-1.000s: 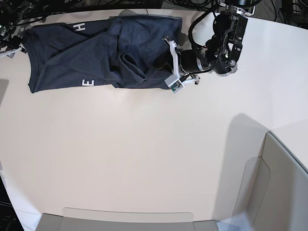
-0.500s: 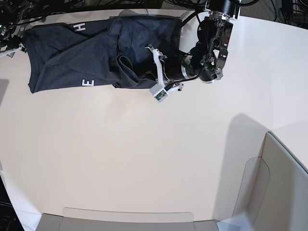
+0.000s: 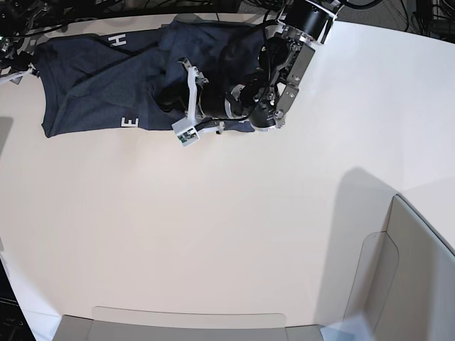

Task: Layout the t-shirt on the table in an organized manner, then fold the t-shirt properly
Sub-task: 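Press and tuck the folded end with the left gripper onto the strip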

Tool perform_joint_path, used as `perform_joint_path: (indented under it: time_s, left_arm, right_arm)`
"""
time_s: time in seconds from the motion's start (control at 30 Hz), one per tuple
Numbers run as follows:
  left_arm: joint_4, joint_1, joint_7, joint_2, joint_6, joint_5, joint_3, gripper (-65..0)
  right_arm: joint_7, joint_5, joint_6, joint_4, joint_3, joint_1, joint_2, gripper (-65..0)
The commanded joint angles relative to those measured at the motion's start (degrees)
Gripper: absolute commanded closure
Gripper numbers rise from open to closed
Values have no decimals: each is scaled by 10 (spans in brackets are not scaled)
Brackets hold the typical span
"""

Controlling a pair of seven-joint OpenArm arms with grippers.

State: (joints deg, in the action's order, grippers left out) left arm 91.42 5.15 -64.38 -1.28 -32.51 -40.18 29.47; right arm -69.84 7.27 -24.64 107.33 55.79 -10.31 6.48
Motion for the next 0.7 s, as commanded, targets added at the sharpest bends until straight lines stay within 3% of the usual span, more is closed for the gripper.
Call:
perform_joint_path:
  time_s: [0.0, 0.43, 0.53, 0.67]
  left_arm:
    - [8, 10, 14, -6, -1, -10, 5, -4]
    - [-45, 53, 75, -11, -1, -10, 3, -5]
    - [-54, 69, 85, -11, 0, -10, -2, -5]
    - [-52, 69, 77, -29, -1, -53, -103, -16]
  right_arm:
    - [7, -2, -3, 9, 3, 2, 9, -288]
    - [7, -1, -3, 10, 2, 6, -18, -288]
    - [7, 33, -3, 10, 3, 4, -16, -288]
    - [7, 71, -3, 10, 6, 2, -13, -288]
